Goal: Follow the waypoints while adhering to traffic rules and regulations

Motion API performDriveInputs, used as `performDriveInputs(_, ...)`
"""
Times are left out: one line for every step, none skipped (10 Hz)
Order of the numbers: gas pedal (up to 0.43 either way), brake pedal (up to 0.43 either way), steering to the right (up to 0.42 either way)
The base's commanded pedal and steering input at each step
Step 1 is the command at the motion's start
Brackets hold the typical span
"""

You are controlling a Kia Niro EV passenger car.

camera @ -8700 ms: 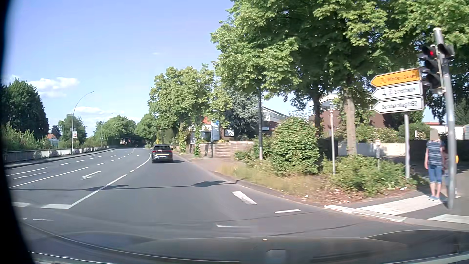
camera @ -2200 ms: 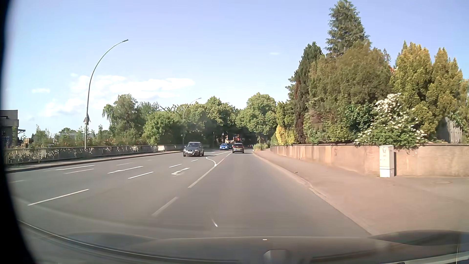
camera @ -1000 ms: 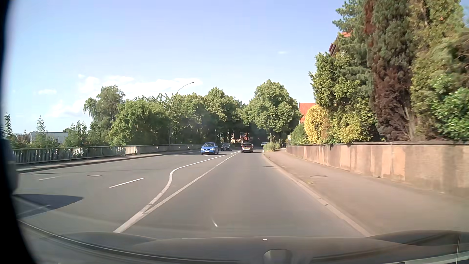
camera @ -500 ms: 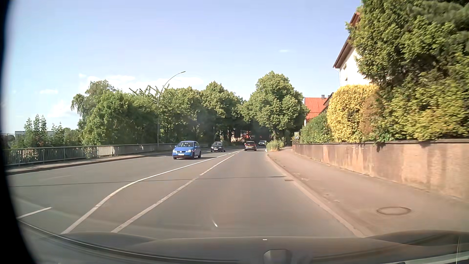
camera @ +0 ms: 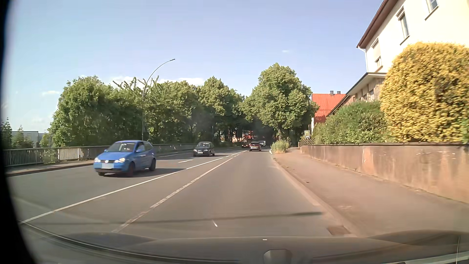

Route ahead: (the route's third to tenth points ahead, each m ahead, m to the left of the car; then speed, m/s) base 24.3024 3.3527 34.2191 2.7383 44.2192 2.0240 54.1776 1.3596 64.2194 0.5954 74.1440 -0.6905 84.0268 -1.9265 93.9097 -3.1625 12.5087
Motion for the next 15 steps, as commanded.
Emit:
performDriveInputs(0.130,0.006,-0.003)
performDriveInputs(0.130,0.006,-0.002)
performDriveInputs(0.130,0.006,-0.002)
performDriveInputs(0.130,0.006,-0.002)
performDriveInputs(0.130,0.006,-0.002)
performDriveInputs(0.130,0.006,-0.002)
performDriveInputs(0.130,0.006,0.000)
performDriveInputs(0.130,0.006,0.005)
performDriveInputs(0.130,0.006,0.006)
performDriveInputs(0.130,0.006,0.007)
performDriveInputs(0.130,0.006,0.008)
performDriveInputs(0.130,0.006,0.008)
performDriveInputs(0.130,0.006,0.008)
performDriveInputs(0.138,0.006,0.010)
performDriveInputs(0.138,0.006,0.010)
